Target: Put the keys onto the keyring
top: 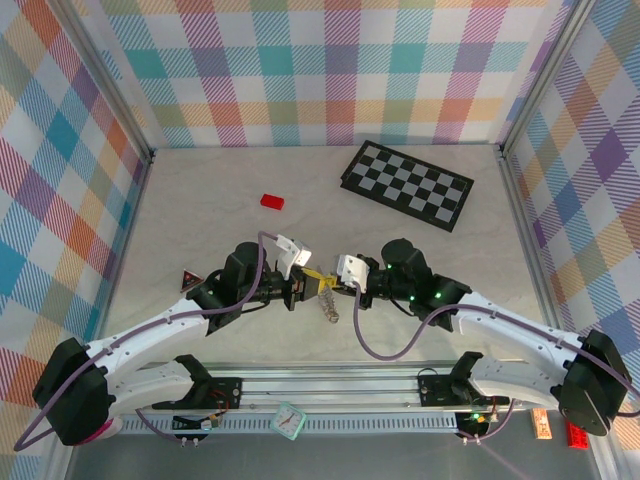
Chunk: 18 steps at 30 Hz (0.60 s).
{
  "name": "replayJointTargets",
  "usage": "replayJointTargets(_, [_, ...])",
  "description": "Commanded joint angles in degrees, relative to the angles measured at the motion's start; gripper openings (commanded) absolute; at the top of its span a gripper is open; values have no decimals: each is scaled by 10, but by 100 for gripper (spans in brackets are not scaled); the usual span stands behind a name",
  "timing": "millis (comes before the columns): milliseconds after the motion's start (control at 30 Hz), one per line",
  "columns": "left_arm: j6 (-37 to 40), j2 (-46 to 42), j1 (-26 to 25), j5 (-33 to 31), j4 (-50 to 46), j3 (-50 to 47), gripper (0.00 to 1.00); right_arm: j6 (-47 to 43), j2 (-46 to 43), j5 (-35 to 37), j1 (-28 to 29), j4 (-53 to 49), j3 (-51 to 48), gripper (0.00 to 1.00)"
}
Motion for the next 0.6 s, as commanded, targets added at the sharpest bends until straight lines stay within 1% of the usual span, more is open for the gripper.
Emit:
replayJointTargets(0, [-4, -16, 6, 12, 77, -4, 0, 33, 14, -60, 2, -11, 7, 0])
replayJointTargets(167, [1, -23, 6, 6, 76, -7, 0, 52, 14, -65, -5, 2, 3, 0])
replayJointTargets(433, [7, -27, 6, 4, 84, -17, 0, 72, -28, -62, -28, 12, -11, 0])
replayJointTargets(500, [9, -26, 6, 5, 84, -16, 0, 71, -33, -52, -29, 11, -14, 0])
replayJointTargets(567, [16, -25, 6, 9, 82, -15, 0, 71, -38, -24, -29, 18, -21, 0])
